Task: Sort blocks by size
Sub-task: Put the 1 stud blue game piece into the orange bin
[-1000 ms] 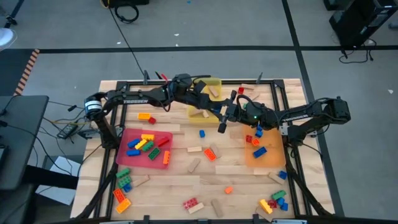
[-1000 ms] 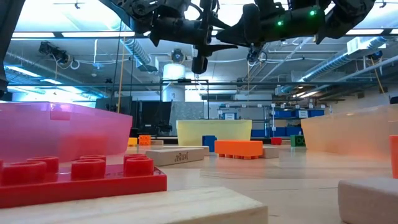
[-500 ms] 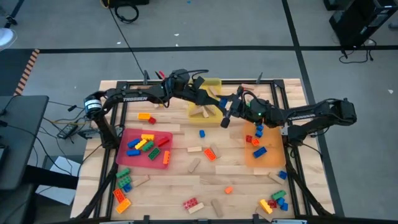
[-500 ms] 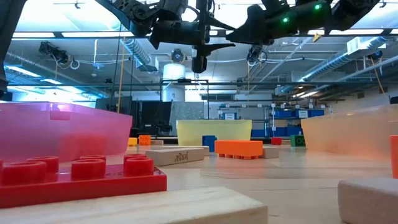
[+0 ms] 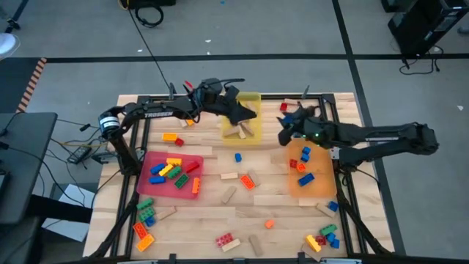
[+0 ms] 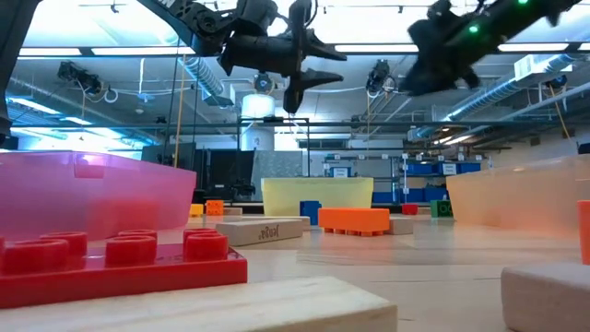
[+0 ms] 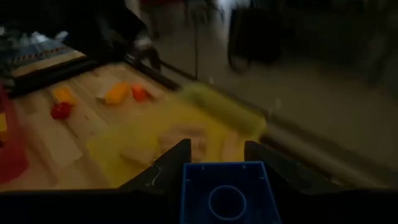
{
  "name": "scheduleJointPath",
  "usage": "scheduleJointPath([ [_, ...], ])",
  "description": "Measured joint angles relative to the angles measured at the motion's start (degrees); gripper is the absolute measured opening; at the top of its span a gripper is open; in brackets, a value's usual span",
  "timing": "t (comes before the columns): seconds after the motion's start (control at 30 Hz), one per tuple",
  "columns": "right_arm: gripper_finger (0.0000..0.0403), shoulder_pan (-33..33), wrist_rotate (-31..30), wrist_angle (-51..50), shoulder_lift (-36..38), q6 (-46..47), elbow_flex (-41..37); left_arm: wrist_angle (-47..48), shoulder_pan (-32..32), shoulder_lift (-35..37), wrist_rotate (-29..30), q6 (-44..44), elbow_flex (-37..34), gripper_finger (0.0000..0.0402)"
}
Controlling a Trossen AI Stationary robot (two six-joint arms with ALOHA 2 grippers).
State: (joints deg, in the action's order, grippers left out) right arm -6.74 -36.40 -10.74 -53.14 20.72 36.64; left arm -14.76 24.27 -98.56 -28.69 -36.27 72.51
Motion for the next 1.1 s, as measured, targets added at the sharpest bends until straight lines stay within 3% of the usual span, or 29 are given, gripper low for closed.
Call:
scheduleJointPath([
  [0.1, 0.0155, 0.0, 2.4, -10.8, 3.1, 11.9, 0.0, 0.0, 0.0, 0.0, 4.2, 7.4, 0.0, 0.0163],
  [0.23, 0.0153, 0.0, 11.5, -21.4, 5.1, 23.6, 0.0, 0.8, 0.5, 0.0, 9.8, 12.2, 0.0, 0.0163],
  [0.4, 0.0152, 0.0, 22.3, -33.9, 3.5, 36.4, 0.0, 7.1, 1.7, 0.0, 12.2, 20.3, 0.0, 0.0163],
  [0.5, 0.0152, 0.0, 25.8, -39.9, 0.5, 41.9, 0.0, 10.0, 2.1, 0.1, 13.3, 23.4, 0.0, 0.0163],
  [0.87, 0.0166, -0.2, 27.5, -36.9, -13.8, 44.3, 0.0, 14.5, 4.3, 1.0, 13.7, 29.7, 0.0, 0.0163],
  [1.0, 0.0183, -0.2, 27.5, -36.8, -16.4, 47.0, 0.0, 17.9, 5.5, 2.7, 13.9, 33.0, 0.0, 0.0163],
  [1.1, 0.0197, -0.2, 27.5, -36.8, -17.0, 47.9, 0.0, 21.4, 6.1, 4.4, 17.5, 37.2, 0.0, 0.0163],
])
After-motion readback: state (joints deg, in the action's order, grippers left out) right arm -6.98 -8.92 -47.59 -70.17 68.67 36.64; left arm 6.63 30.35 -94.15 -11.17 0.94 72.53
